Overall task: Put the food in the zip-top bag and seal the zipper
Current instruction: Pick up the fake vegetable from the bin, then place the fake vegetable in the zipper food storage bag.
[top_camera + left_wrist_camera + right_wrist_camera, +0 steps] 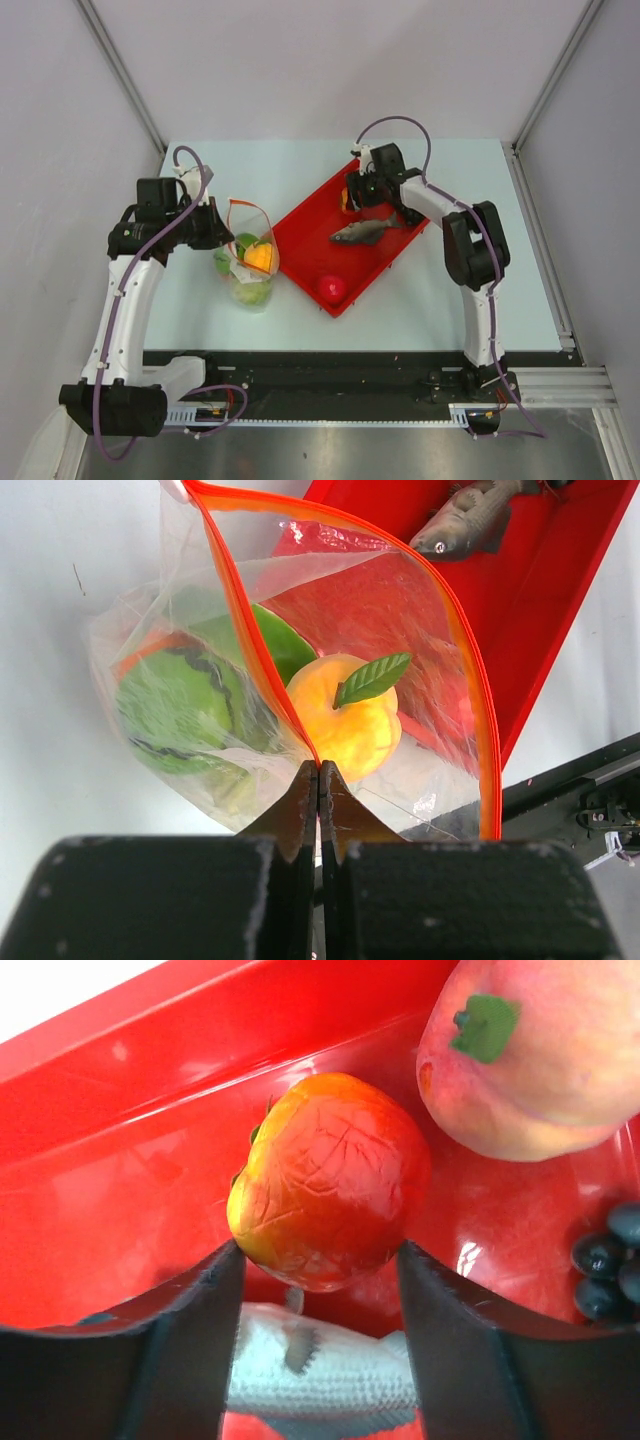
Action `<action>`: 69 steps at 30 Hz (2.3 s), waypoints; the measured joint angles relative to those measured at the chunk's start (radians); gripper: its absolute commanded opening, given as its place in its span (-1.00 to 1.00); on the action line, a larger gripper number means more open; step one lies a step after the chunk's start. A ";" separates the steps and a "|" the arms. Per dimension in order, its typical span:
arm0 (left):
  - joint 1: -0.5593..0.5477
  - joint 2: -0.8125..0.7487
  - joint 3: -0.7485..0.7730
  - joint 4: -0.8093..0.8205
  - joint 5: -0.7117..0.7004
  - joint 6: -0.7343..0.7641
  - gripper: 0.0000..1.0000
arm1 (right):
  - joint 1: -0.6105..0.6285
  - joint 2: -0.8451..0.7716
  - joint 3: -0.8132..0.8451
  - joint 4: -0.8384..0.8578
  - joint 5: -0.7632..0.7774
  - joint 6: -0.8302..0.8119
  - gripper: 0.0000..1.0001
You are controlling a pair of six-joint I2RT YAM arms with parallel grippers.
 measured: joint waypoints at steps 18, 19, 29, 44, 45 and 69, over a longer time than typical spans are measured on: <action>0.000 -0.009 0.000 0.000 0.001 0.000 -1.00 | 0.023 -0.340 -0.013 -0.007 -0.193 0.045 -0.47; 0.000 -0.010 0.000 0.000 0.001 0.000 -1.00 | 0.042 -0.362 -0.013 -0.001 -0.216 0.061 -0.46; 0.000 -0.010 0.000 0.000 0.011 -0.001 -0.99 | 0.405 -0.528 -0.011 0.084 -0.322 0.072 -0.44; 0.000 -0.063 0.000 -0.017 0.028 0.001 -0.99 | 0.461 -0.288 0.064 0.031 -0.228 0.080 0.16; 0.000 -0.065 0.000 -0.020 0.028 0.003 -0.99 | 0.460 -0.288 0.067 0.026 -0.226 0.086 0.21; 0.000 -0.069 0.000 -0.032 0.045 0.008 -1.00 | 0.490 -0.399 0.106 -0.242 -0.402 -0.182 0.93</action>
